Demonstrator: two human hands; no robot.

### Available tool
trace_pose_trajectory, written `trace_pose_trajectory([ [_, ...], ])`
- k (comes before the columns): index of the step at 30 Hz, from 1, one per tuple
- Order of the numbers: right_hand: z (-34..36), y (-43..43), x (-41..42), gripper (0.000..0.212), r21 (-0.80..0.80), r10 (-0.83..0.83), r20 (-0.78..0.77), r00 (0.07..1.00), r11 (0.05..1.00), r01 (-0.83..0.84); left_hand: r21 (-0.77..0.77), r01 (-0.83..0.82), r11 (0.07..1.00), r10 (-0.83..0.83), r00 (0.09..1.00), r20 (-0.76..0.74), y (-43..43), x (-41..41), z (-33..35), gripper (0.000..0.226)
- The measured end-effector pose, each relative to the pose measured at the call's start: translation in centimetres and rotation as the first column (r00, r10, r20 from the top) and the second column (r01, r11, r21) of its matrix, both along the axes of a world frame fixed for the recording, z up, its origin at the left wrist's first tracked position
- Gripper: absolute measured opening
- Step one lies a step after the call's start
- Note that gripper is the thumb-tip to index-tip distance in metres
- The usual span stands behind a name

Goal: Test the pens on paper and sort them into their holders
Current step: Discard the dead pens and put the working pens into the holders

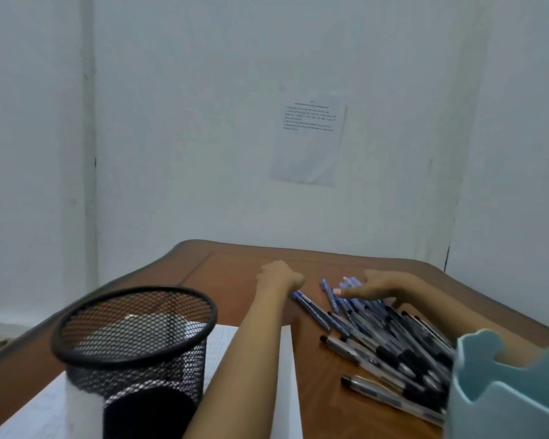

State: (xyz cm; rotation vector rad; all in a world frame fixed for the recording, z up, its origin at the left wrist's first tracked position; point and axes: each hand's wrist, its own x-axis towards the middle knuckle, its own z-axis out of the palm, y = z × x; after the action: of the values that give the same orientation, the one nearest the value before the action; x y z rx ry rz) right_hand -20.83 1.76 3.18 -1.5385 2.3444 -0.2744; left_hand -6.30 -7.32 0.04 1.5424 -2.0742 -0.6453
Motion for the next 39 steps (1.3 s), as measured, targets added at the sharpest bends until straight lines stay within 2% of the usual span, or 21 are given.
trace_pose_trajectory([
  [3,-0.2,-0.1,-0.1,0.09,0.024,-0.008,-0.065,0.998,1.0,0.01,0.018,0.041,0.999,-0.041,0.999,0.031,0.8,-1.5,-0.4,0.071],
  [6,-0.5,-0.2,0.2,0.076,0.019,0.022,-0.12,0.992,1.0,-0.02,0.026,0.084,0.996,-0.086,0.988,0.126,1.8,-3.0,-0.5,0.084],
  [9,-0.9,-0.5,0.9,0.068,0.023,0.083,-0.099,0.992,0.996,-0.082,0.054,0.072,0.996,-0.078,0.989,0.122,1.3,-2.8,-0.4,0.068],
  [14,-1.3,-1.2,1.0,0.08,-0.025,0.092,-0.128,0.987,0.995,-0.096,0.012,-0.007,1.0,0.006,0.992,0.123,0.0,-0.2,-0.3,0.053],
  [19,-1.8,-1.4,1.3,0.086,-0.012,0.114,-0.152,0.982,0.993,-0.117,-0.051,-0.001,0.999,0.008,0.992,0.127,0.0,0.4,-0.1,0.039],
  [23,-1.4,-1.2,1.0,0.069,-0.048,0.069,-0.137,0.988,0.996,-0.076,-0.104,0.006,0.995,0.008,0.991,0.131,0.8,0.1,-0.1,0.039],
  [26,-1.0,-1.2,0.7,0.065,-0.056,0.058,-0.108,0.992,0.996,-0.065,-0.139,-0.027,0.99,0.052,0.983,0.177,1.0,0.3,0.0,0.045],
  [28,-0.8,-1.1,0.6,0.065,-0.066,0.052,-0.08,0.995,0.996,-0.058,-0.151,-0.051,0.987,0.079,0.979,0.187,0.9,0.5,0.0,0.038],
  [31,-0.6,-1.1,-0.1,0.072,-0.071,0.027,-0.044,0.999,0.997,-0.03,-0.175,-0.056,0.983,0.09,0.977,0.194,0.9,0.6,0.1,0.034],
  [35,-0.8,-1.3,0.3,0.088,0.005,0.053,0.004,0.999,0.999,-0.053,-0.21,-0.056,0.976,0.102,0.972,0.213,1.3,0.7,0.1,0.034],
  [39,-1.8,-2.3,0.6,0.091,0.049,0.131,-0.086,0.988,0.991,-0.127,-0.253,-0.082,0.964,0.145,0.959,0.242,1.4,0.9,0.4,0.036],
])
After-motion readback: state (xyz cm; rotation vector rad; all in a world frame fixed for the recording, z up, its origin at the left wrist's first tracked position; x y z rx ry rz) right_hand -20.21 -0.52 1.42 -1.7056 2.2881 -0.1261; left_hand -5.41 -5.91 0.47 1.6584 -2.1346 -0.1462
